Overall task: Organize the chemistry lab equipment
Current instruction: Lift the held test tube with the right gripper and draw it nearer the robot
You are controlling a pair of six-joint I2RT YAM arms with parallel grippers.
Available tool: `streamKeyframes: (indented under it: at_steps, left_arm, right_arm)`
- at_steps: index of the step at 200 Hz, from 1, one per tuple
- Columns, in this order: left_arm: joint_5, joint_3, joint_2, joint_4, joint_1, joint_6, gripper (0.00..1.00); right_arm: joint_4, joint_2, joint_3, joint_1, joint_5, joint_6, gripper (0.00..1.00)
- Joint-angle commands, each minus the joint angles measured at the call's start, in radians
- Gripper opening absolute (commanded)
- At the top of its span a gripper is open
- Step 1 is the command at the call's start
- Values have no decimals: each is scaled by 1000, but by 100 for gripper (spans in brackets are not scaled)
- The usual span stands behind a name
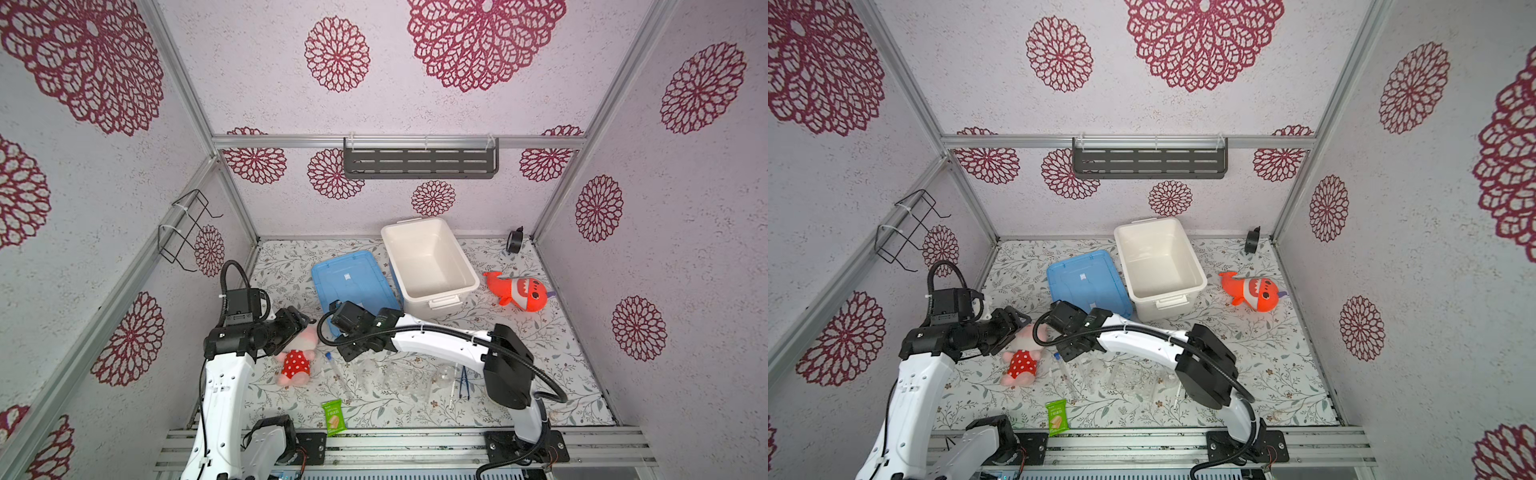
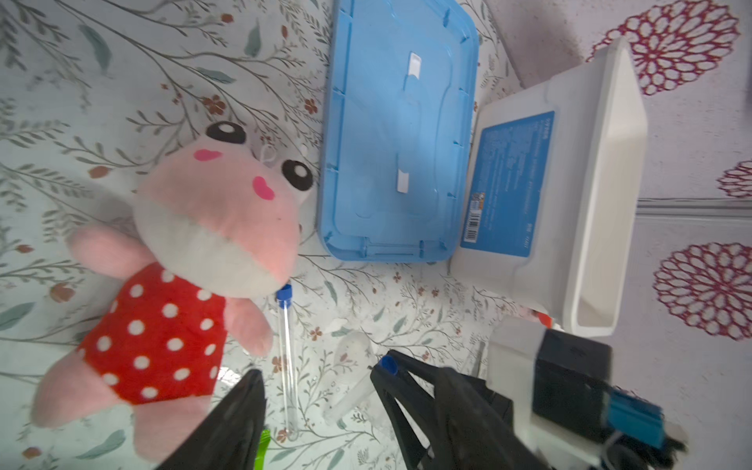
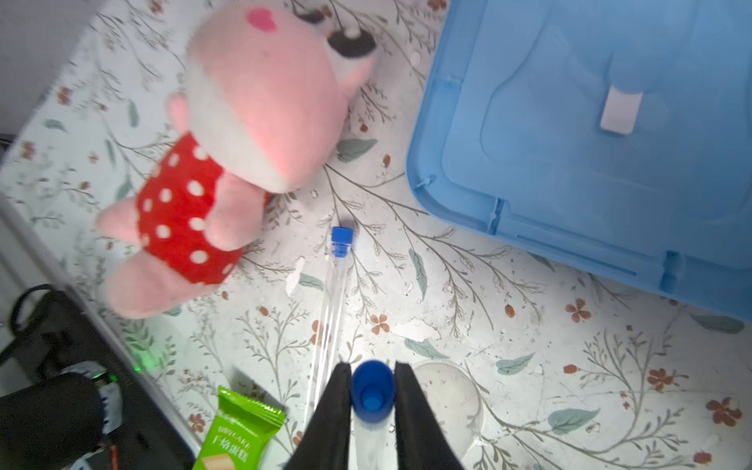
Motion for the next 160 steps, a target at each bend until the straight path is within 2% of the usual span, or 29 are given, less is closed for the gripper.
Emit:
streamKeyframes:
  at_steps: [1,40,45,84,106,118,133,160]
  left_arm:
    - [114,-23,-12,52,-1,-32,69]
    - [96,-32,-32,65,-3,-57,69]
    - [93,-32,-32,68,-2,-60,69]
    - [83,-22,-22,76,-2,-74,68]
    - [81,-18,-15,81,-1,-76,68]
    - [80,-19,-13,85,-3,-80,68]
    - [76,-23,-12,92,-3,-85,68]
    - [79,-34,-11,106,-4,-107,68]
  right_arm:
    - [174,-113,-105,14,36,-26,22]
    - [254,-259,-246,25,101,-43,21]
    - [260,-279,-262,58,114,-44,21]
    - [327,-447,-412,93,200,-52,20]
    - [426,-567,-538,114,231,-74,19]
    - [490,-626,-601,129,199,-127,21]
    - [549,-692,-670,159,229,-176,22]
    - [697,-815,-834,164,261,-164,22]
